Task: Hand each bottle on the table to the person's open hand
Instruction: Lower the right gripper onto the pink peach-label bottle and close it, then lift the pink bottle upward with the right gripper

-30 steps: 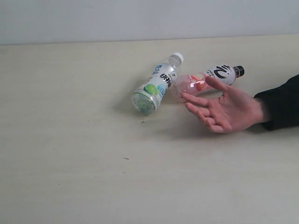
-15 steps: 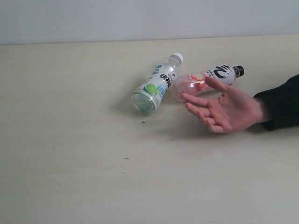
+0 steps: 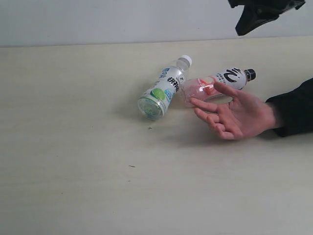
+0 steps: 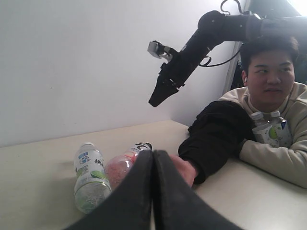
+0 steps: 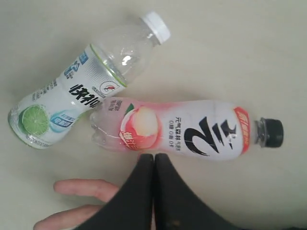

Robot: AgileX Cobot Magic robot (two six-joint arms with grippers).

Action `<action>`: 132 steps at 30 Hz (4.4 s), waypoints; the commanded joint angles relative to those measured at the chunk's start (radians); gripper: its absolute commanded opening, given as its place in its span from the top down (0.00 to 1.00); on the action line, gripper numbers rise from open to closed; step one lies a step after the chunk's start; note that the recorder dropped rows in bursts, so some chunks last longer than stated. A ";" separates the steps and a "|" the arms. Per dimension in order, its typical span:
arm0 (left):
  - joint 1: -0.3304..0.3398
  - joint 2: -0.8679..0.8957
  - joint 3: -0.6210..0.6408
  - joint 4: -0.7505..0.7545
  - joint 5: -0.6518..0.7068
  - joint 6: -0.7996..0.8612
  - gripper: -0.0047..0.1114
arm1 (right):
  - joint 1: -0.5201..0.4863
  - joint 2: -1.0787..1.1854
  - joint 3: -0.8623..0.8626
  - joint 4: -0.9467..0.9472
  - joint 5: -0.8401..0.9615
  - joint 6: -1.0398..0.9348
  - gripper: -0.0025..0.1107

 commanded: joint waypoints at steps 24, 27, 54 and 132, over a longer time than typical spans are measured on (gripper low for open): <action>0.002 -0.002 0.003 -0.002 -0.002 0.000 0.96 | 0.065 0.128 -0.013 -0.397 0.002 -0.555 0.42; 0.002 -0.002 0.003 -0.002 -0.002 0.000 0.96 | 0.080 0.152 -0.013 -0.428 -0.005 -0.575 0.42; 0.002 -0.002 0.003 -0.002 -0.002 0.000 0.96 | 0.206 0.267 -0.013 -0.628 -0.183 -0.785 0.32; 0.002 -0.002 0.003 -0.002 -0.002 0.000 0.96 | 0.142 -0.044 -0.013 -0.657 0.095 0.236 0.98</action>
